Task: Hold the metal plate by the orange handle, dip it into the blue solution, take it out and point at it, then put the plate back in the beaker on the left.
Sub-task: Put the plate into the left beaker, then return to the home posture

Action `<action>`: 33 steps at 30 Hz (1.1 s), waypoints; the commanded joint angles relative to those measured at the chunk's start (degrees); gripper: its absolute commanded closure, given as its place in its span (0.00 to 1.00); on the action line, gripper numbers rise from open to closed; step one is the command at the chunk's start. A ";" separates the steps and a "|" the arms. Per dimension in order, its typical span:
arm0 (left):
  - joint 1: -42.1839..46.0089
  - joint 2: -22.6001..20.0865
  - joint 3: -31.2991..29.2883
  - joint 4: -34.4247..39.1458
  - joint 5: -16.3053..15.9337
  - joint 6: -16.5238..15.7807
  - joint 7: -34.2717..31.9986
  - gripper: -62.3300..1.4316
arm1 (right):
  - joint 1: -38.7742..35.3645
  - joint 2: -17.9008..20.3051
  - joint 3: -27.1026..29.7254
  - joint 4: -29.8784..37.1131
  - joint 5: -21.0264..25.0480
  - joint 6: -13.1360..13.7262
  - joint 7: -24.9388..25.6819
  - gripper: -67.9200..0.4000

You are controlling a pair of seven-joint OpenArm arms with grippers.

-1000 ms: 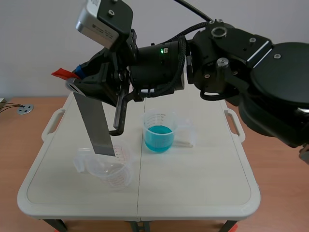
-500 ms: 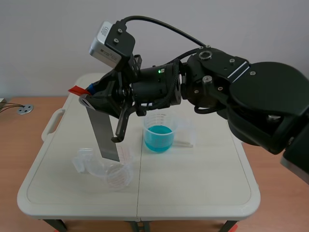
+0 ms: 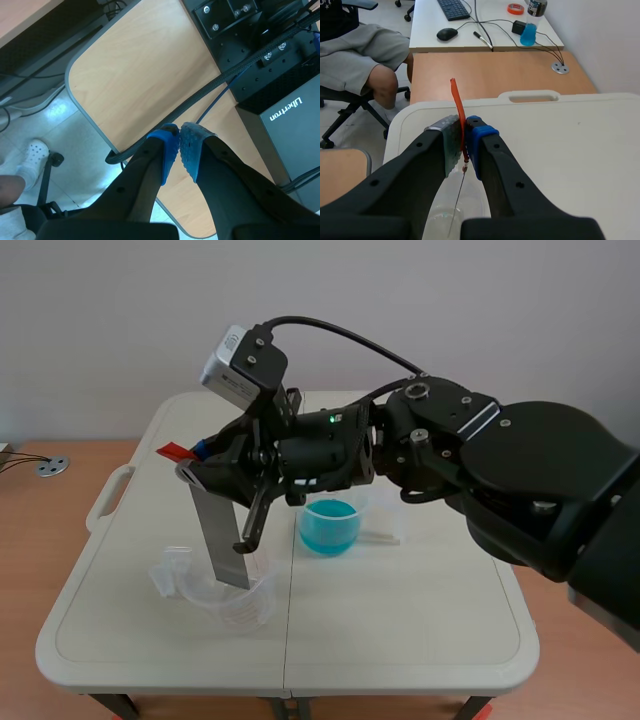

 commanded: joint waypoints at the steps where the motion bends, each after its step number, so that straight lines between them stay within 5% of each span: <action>1: -0.13 0.31 -0.20 0.46 -0.20 -0.13 -0.13 0.88 | 0.11 -0.94 0.24 0.63 1.18 0.44 1.25 0.98; 29: -0.15 0.31 -0.20 0.46 -0.20 -0.13 -0.15 0.88 | -2.21 -0.94 0.24 0.63 0.72 0.44 -1.36 0.97; 33: -0.15 0.31 -0.20 0.46 -0.20 -0.13 -0.11 0.88 | -2.16 -0.94 0.24 0.63 0.70 0.44 -1.36 0.89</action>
